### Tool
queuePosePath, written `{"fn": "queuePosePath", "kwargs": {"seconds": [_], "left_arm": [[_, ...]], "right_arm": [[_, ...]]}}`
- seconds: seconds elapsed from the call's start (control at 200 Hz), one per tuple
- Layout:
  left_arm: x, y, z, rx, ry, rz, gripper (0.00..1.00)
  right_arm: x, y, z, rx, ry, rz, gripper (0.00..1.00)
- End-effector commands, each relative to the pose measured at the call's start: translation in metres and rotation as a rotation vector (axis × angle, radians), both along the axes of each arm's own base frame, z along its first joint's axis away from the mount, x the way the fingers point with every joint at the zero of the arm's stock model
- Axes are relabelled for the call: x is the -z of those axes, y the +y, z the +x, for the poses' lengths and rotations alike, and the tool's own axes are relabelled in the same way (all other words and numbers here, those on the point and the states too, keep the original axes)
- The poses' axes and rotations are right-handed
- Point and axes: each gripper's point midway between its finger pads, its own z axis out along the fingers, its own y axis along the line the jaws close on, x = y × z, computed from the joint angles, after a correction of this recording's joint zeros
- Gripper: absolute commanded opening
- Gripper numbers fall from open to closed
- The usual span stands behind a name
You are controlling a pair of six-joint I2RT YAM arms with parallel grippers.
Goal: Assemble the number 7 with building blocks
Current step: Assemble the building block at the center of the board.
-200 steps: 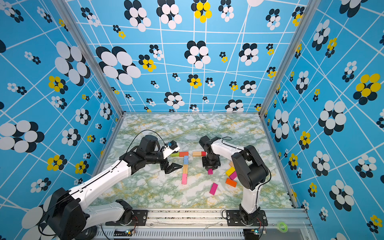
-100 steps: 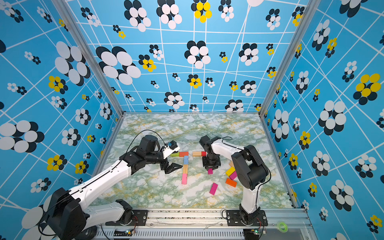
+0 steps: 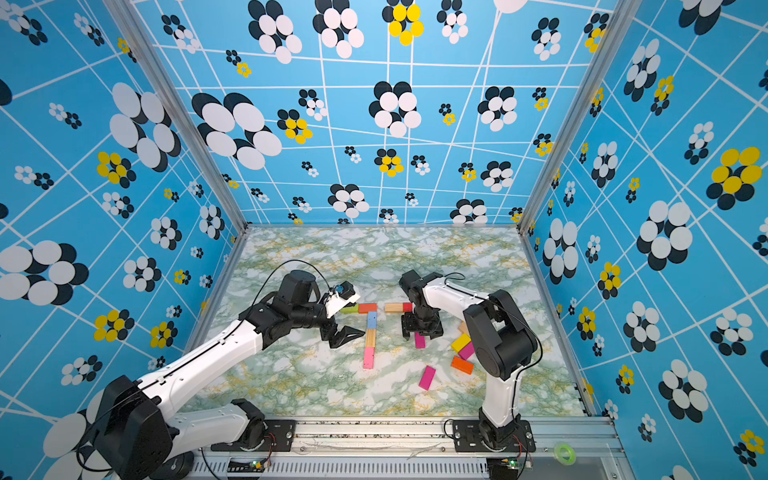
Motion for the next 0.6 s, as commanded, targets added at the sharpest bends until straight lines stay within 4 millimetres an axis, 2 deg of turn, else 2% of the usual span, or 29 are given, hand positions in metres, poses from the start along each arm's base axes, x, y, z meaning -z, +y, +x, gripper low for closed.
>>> {"fn": "queuePosePath", "kwargs": {"seconds": [0.0,0.185,0.23,0.37,0.465,0.595], "left_arm": [[-0.006,0.000,-0.002,0.009,-0.016,-0.004,0.99],[-0.016,0.001,-0.006,0.014,-0.040,-0.024,0.99],[-0.019,0.001,-0.008,0.022,-0.050,-0.032,0.99],[-0.024,-0.008,-0.021,0.084,-0.064,-0.051,0.99],[-0.024,-0.018,-0.038,0.170,-0.074,-0.064,0.99],[-0.020,-0.029,-0.068,0.308,-0.089,-0.074,0.99]], "right_arm": [[-0.029,-0.008,0.005,0.022,-0.067,-0.010,0.86],[-0.081,-0.016,0.005,0.094,-0.185,0.022,0.88],[-0.092,-0.022,0.002,0.120,-0.212,0.023,0.95],[-0.119,-0.036,-0.015,0.218,-0.267,0.049,0.95],[-0.123,-0.046,-0.035,0.276,-0.254,0.056,0.93],[-0.103,-0.049,-0.070,0.336,-0.198,0.071,0.90]]}}
